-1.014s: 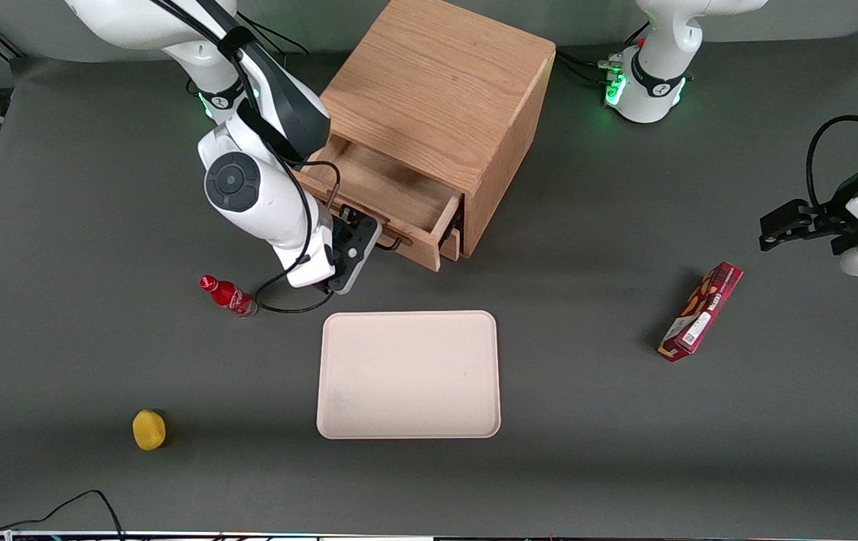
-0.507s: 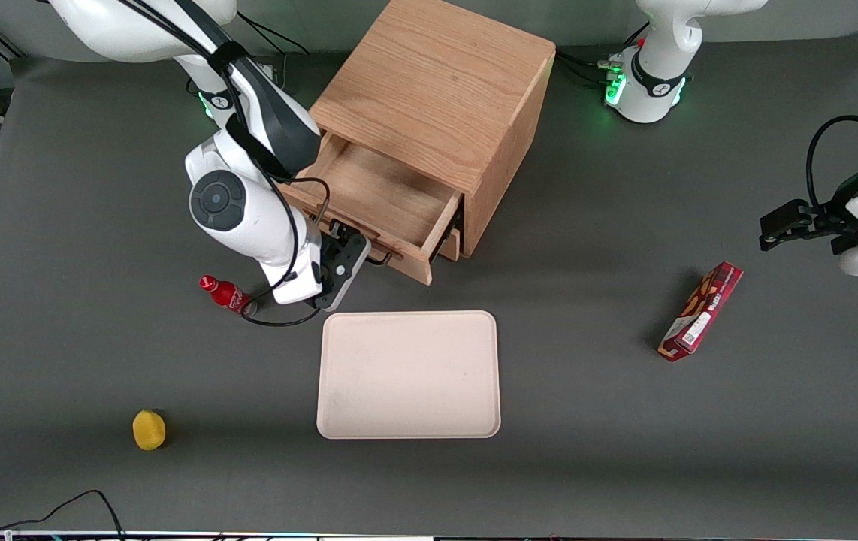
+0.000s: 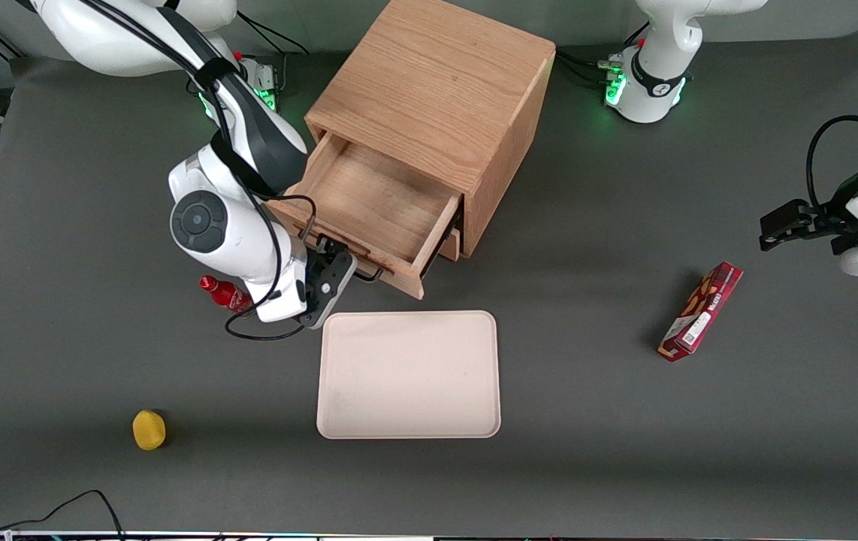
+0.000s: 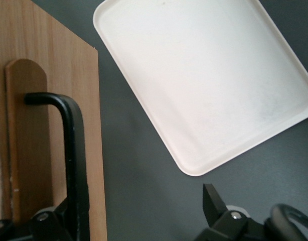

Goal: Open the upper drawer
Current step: 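Pull the upper drawer outward by its handle with the right gripper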

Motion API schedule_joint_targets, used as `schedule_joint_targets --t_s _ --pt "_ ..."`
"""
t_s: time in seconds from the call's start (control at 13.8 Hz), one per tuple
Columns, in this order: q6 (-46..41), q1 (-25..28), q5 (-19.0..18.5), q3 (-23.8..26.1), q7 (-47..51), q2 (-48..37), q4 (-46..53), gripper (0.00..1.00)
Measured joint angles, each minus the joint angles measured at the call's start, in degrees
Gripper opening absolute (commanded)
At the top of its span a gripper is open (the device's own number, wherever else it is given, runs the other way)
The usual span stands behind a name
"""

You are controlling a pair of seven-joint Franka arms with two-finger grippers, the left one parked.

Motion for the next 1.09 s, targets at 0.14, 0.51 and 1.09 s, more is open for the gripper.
schedule_joint_targets --t_s 0.14,0.51,1.09 --pt "-0.3 -0.3 -0.8 0.0 -0.3 0.9 1.2 1.00" --pt "-2.9 -0.4 -2.5 0.0 -1.0 3.3 5.1 1.00" --pt "-3.5 -0.7 -3.2 -1.8 -3.4 5.5 8.2 1.00"
